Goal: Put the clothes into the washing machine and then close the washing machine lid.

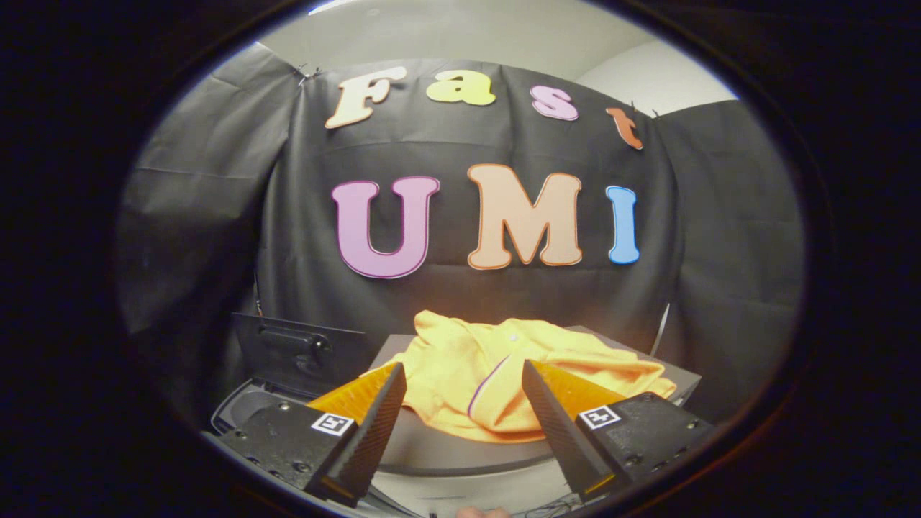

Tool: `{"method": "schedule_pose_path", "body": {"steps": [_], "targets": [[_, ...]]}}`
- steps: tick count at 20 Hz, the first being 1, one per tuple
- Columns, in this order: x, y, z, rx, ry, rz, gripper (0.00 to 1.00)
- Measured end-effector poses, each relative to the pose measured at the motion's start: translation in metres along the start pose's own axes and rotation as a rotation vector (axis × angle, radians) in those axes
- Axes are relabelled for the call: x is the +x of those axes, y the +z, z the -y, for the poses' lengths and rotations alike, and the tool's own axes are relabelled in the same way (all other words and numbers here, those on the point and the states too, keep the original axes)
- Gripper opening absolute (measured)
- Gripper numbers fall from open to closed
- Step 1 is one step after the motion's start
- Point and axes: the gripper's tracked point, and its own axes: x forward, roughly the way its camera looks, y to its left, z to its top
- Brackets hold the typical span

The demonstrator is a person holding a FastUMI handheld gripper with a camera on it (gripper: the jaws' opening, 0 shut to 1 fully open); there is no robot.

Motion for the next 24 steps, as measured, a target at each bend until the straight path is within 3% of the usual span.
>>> {"method": "schedule_pose_path", "body": {"steps": [5,9,13,16,19,24], "targets": [[0.044,0.004,0.015,-0.07,-0.01,-0.072,0.99],[0.078,-0.005,0.024,-0.055,-0.017,-0.14,0.98],[0.102,-0.026,0.049,-0.075,-0.056,-0.252,0.97],[0.109,-0.068,0.052,-0.067,-0.034,-0.42,0.94],[0.108,-0.066,0.055,-0.022,-0.039,-0.41,0.76],[0.099,-0.061,0.053,-0.079,-0.084,-0.371,0.11]]}}
